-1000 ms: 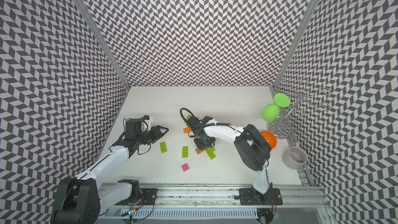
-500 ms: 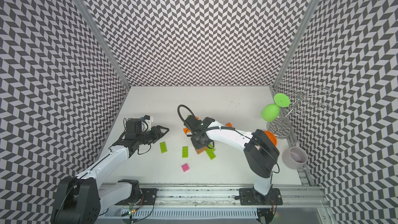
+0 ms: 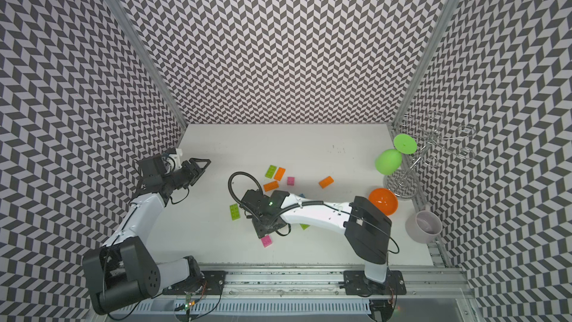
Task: Assemble a small pinwheel with lego
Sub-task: Pick up the lego brick from the center of the board.
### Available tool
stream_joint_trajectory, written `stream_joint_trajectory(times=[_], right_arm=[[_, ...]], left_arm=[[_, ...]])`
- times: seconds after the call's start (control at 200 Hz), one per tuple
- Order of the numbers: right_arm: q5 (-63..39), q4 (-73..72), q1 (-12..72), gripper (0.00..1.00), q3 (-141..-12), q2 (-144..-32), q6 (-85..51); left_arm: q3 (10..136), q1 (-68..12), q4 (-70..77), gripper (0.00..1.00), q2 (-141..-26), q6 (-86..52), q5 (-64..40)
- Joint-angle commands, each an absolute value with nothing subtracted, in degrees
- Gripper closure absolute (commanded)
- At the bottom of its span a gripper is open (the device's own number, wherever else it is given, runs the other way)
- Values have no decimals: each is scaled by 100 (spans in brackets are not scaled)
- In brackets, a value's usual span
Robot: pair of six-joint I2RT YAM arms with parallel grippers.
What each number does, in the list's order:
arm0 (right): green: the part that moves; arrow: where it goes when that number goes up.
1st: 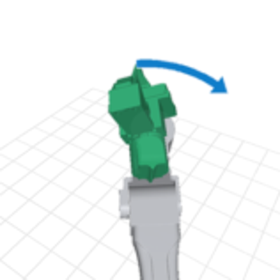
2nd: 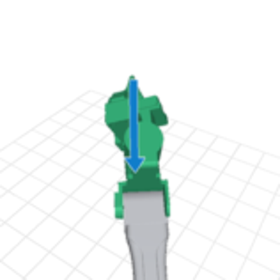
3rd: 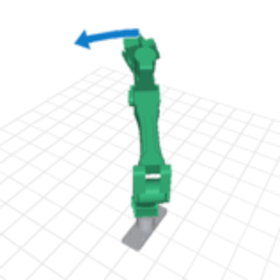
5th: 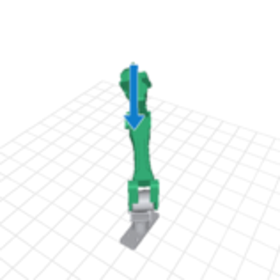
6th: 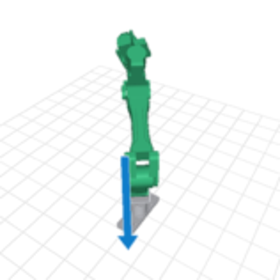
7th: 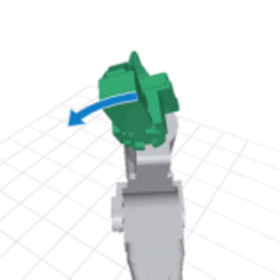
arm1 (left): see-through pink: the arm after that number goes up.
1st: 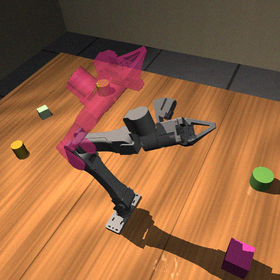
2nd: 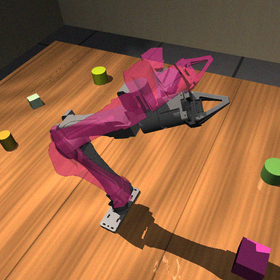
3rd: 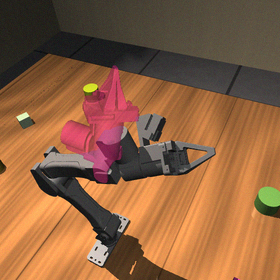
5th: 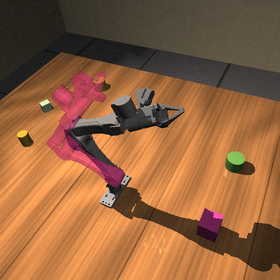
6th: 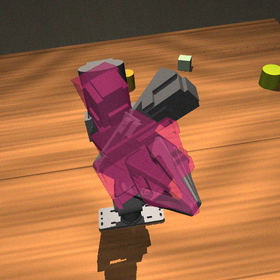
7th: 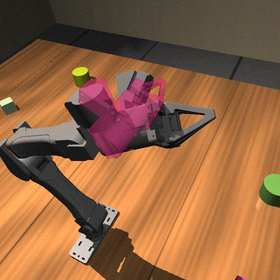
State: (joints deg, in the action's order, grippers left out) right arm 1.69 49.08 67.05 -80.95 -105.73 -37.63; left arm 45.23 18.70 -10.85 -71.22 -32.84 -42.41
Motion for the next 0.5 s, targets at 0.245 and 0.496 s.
stream_joint_trajectory(times=[0.245, 0.496], right_arm=[[117, 5036, 7082, 38, -8382, -11054, -4465], [102, 5246, 7207, 44, -8556, -11470, -4438]], left_arm=[[4545, 2197, -1424, 36, -7024, -3043, -4394], [4534, 2241, -1408, 36, -7024, -3034, -4390]])
